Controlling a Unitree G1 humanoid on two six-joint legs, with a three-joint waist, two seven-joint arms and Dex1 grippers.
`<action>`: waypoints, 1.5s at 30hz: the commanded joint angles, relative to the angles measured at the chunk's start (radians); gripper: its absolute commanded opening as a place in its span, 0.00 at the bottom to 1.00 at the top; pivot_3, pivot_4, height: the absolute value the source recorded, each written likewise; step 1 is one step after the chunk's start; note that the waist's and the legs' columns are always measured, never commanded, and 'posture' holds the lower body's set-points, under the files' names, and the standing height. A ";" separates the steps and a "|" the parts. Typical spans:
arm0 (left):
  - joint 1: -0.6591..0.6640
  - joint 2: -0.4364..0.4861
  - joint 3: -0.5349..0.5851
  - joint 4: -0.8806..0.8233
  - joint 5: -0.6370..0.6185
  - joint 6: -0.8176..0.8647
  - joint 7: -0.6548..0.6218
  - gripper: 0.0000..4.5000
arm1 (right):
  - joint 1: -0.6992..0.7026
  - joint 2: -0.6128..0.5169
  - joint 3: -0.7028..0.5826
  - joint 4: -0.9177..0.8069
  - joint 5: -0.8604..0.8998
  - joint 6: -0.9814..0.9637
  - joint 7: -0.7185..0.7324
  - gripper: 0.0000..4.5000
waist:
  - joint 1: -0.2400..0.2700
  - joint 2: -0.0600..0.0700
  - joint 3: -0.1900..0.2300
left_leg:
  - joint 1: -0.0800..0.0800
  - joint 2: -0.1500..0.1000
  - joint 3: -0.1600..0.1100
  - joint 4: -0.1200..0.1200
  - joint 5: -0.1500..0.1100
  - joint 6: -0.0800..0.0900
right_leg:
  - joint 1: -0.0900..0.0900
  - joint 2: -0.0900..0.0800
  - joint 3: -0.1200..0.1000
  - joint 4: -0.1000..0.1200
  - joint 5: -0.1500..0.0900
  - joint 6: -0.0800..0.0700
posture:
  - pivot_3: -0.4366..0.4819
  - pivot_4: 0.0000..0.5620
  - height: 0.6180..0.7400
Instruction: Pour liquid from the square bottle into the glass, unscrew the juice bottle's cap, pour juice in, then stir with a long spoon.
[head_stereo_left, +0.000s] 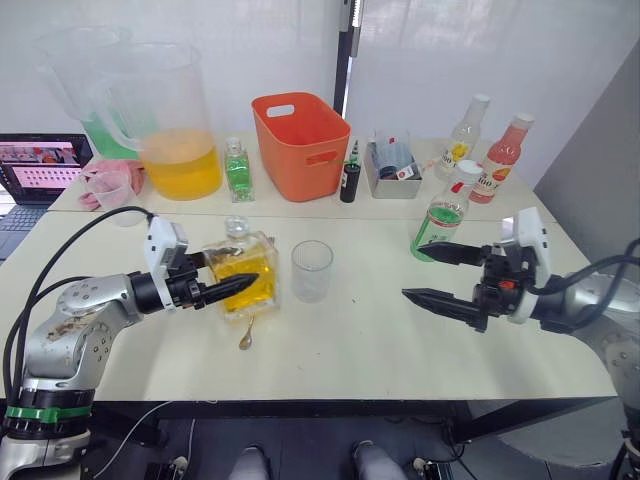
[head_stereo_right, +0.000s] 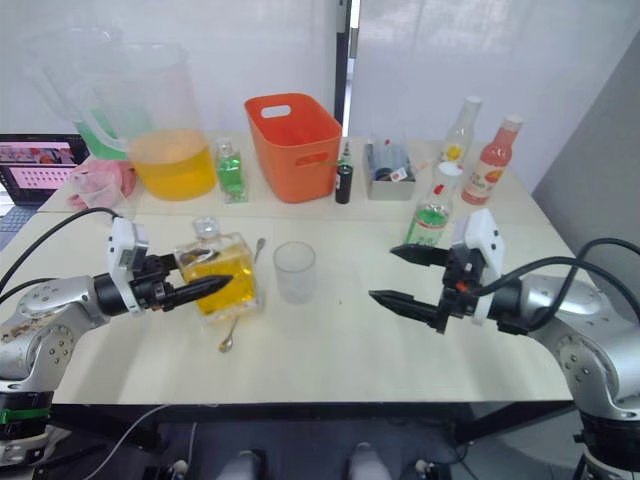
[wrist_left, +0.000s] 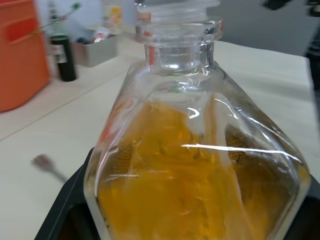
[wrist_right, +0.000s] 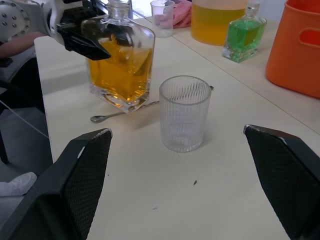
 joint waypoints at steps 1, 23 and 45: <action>-0.063 0.009 -0.050 -0.076 -0.016 -0.030 -0.095 0.62 | 0.030 -0.022 -0.075 -0.068 0.044 0.009 -0.019 1.00 | 0.002 0.000 0.000 | 0.000 0.000 0.000 0.000 0.000 0.000 | 0.000 0.000 0.000 0.000 0.000 0.000 | 0.48 0.27 1.00; -0.167 -0.241 -0.269 0.192 0.210 -0.337 -0.231 0.62 | 0.188 -0.083 -0.267 -0.226 0.180 0.061 -0.198 1.00 | 0.006 0.000 0.000 | 0.002 0.000 0.000 0.006 0.000 0.000 | 0.003 0.000 0.001 0.003 0.000 0.000 | 0.48 0.27 1.00; -0.137 -0.229 -0.224 0.176 0.187 -0.315 -0.213 1.00 | 0.058 -0.090 -0.137 -0.168 0.169 0.039 -0.183 1.00 | 0.008 0.001 0.000 | 0.004 0.000 -0.001 0.007 0.000 0.000 | 0.005 0.000 0.001 0.004 0.000 0.000 | 0.48 0.27 1.00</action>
